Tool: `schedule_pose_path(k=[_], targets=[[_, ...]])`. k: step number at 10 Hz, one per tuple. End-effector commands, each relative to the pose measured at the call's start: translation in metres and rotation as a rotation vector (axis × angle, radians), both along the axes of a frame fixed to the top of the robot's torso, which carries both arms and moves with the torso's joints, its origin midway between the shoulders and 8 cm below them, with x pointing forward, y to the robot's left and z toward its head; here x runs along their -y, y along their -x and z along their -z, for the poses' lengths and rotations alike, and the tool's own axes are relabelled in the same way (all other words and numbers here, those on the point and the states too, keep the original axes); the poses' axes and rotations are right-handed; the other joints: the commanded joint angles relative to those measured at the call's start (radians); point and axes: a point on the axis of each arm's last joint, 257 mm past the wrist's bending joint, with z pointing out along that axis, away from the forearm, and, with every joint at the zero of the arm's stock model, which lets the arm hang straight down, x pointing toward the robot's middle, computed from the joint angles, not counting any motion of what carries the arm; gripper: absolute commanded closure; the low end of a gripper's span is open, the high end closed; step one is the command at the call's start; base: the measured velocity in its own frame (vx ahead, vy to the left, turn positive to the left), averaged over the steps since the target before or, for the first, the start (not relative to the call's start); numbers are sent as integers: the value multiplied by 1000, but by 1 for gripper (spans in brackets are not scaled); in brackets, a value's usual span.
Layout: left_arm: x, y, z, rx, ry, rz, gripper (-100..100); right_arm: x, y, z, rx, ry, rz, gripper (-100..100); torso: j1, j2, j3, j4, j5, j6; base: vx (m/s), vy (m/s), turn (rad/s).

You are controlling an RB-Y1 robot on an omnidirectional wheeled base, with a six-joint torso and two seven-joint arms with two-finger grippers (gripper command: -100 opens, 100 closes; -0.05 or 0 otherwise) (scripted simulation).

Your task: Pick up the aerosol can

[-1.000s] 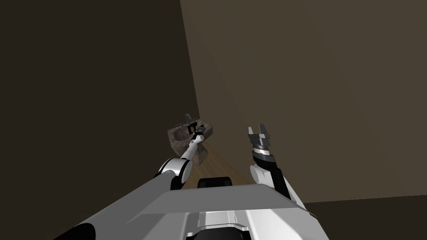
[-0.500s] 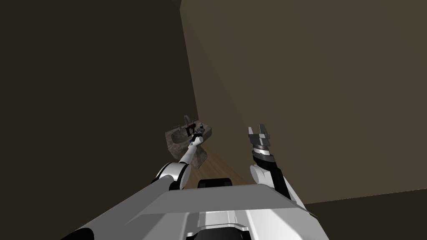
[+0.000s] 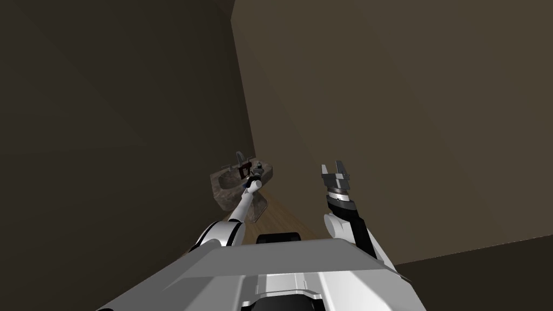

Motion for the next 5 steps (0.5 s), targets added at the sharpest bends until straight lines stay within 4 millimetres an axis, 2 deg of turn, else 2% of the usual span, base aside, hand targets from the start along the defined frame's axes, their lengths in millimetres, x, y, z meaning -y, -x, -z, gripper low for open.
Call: schedule_pose_path(k=[1,2,3,5], targets=[[-10,11,7,-3,6,-13,100,0,0,0,0,0,0,0,0,0,0,0,0,0,19,-15,-9],[-13,13,5,3,7,-16,100,0,0,0,0,0,0,0,2,1,-1,-2,1,-2,3,-6,9],[-11,20,14,-16,14,-11,100,0,0,0,0,0,0,0,3,2,-1,-3,1,-3,62,-3,-162],[-26,36,15,-1,17,-35,100,0,0,0,0,0,0,0,2,-4,-6,-7,3,0,73,-12,-57]])
